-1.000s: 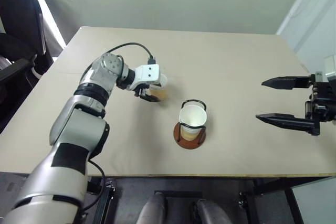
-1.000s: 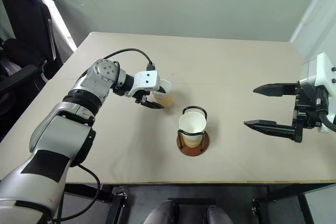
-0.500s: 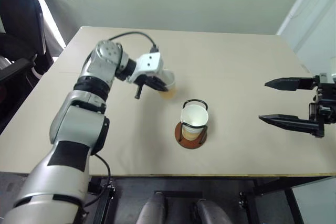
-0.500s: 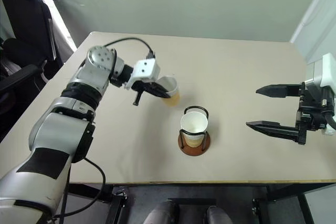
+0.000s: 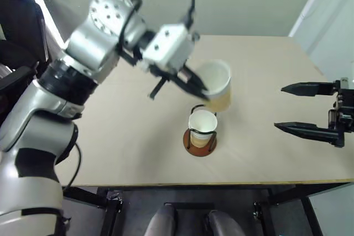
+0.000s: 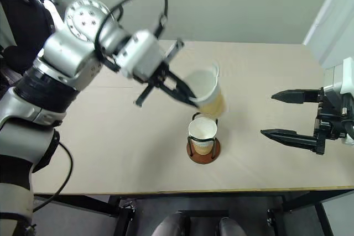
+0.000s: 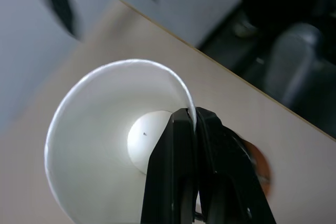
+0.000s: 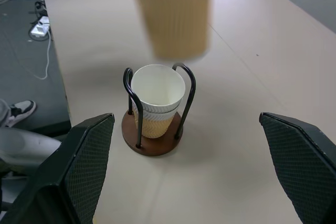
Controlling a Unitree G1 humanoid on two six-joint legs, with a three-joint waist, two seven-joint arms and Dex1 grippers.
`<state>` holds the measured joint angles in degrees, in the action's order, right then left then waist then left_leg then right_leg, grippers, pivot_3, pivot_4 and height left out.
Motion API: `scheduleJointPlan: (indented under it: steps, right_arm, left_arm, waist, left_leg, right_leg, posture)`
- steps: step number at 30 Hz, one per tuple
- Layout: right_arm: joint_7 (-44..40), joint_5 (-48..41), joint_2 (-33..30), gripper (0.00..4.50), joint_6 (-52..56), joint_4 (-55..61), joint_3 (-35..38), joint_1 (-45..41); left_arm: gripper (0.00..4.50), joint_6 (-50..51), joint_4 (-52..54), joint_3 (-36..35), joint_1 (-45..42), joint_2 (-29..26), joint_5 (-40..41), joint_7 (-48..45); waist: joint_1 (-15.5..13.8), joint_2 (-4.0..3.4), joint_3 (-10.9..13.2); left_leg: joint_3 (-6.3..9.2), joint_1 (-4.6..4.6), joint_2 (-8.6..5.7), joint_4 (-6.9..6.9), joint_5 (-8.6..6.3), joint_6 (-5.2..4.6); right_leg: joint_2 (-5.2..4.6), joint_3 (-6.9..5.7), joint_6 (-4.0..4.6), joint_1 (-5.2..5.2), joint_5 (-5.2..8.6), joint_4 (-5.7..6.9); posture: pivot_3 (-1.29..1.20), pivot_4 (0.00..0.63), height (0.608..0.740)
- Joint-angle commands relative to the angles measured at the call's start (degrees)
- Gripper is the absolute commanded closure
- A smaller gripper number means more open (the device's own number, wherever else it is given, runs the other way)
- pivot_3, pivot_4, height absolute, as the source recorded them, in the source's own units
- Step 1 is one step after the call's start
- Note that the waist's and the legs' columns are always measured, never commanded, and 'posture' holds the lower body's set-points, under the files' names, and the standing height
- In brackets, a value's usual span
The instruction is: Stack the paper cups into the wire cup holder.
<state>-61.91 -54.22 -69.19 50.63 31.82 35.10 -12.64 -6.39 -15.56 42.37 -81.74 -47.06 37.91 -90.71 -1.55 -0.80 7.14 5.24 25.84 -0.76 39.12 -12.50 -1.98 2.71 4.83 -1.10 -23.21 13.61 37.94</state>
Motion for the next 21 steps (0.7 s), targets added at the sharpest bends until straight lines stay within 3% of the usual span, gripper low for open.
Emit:
scheduleJointPlan:
  steps: [1,15,18,21]
  right_arm:
    - [0.7,-0.8,-0.6,0.00,0.2,1.3,3.3,0.3]
    - [1.4,-1.0,-1.1,0.00,0.6,1.6,4.1,1.1]
    - [1.6,-1.0,-1.2,0.00,0.4,1.3,3.3,0.5]
    - [1.9,-0.8,-1.3,0.00,0.0,0.8,2.0,-0.4]
  left_arm:
    - [4.42,-3.9,-1.4,2.0,-1.0,-0.3,-1.8,-1.8]
    - [4.42,-4.5,0.9,6.4,-0.3,-2.4,0.3,-1.8]
    - [3.87,-4.9,-0.4,6.8,-0.6,-2.0,-0.5,-1.8]
    - [2.88,-7.1,-3.9,5.8,-0.3,0.2,-3.9,-1.8]
  waist:
    - [0.0,0.00,0.0]
    - [0.0,-0.03,0.0]
    - [0.0,-0.04,0.0]
    - [0.0,-0.04,0.0]
  left_leg:
    - [0.02,0.01,0.00,0.01,0.00,0.00]
    - [0.01,0.24,-0.06,-0.09,-0.10,-0.02]
    - [0.02,0.23,-0.06,-0.06,-0.10,-0.02]
    - [0.02,0.20,-0.07,-0.05,-0.10,-0.02]
  right_leg:
    - [-0.02,0.01,0.02,0.02,-0.01,-0.02]
    - [-0.04,0.01,0.04,-0.19,-0.01,-0.11]
    - [-0.04,0.01,0.04,-0.17,-0.01,-0.10]
    - [-0.04,0.01,0.04,-0.15,-0.01,-0.09]
  posture:
    - [0.00,0.150,0.740]
    - [0.00,0.150,0.740]
    - [0.00,0.150,0.740]
    - [0.00,0.150,0.740]
